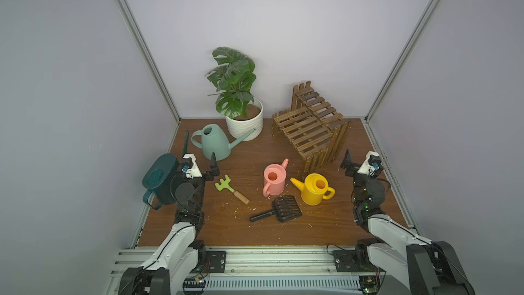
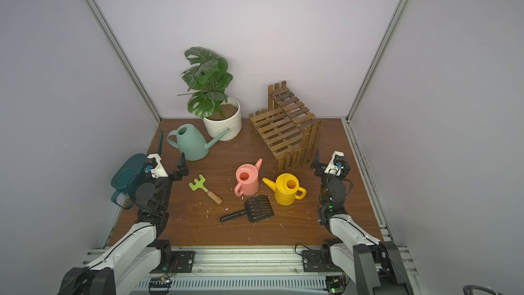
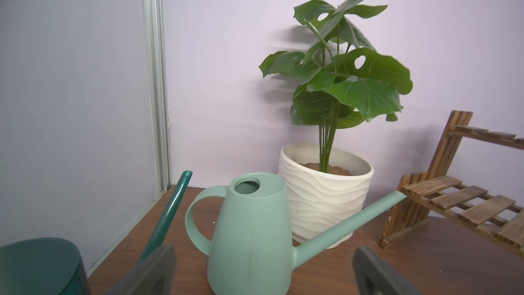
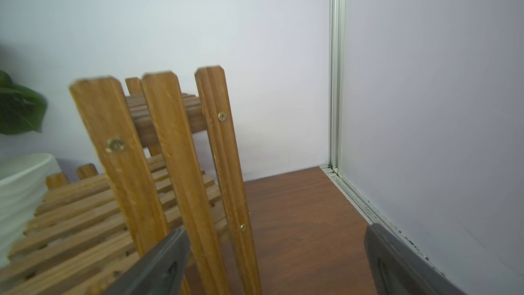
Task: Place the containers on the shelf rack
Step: Adjust the shelf at the center of the board.
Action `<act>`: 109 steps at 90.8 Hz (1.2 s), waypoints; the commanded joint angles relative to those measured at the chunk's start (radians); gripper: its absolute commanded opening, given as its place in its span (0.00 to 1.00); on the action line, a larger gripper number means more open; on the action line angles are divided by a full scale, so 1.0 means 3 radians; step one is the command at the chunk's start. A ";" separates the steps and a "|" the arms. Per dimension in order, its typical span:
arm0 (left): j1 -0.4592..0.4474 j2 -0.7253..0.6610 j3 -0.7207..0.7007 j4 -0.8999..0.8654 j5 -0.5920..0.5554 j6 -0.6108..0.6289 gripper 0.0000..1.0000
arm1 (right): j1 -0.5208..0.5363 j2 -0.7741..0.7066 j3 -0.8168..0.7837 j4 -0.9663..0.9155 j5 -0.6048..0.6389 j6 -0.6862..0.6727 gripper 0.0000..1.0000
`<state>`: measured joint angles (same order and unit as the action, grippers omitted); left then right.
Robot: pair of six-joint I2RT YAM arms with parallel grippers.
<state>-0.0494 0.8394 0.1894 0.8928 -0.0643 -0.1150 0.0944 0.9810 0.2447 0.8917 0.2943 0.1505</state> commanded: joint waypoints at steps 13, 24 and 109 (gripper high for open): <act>-0.0606 0.0019 0.0961 -0.1503 0.0159 -0.0195 1.00 | 0.0110 -0.0290 0.0938 -0.2379 -0.0557 0.0809 0.81; -0.1036 0.0499 0.1734 -0.2271 0.0204 -0.0151 1.00 | 0.0454 -0.0071 0.1327 -0.3039 -0.0407 0.0956 0.76; -0.1523 0.1683 0.2630 -0.2513 0.0519 -0.0551 1.00 | 0.0275 0.1218 0.2209 -0.2821 0.0195 0.0549 0.70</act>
<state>-0.4908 1.3113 0.9344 0.1535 0.0597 -0.2653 0.2192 1.3396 0.8677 0.0380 0.3767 0.3443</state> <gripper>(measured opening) 0.997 0.731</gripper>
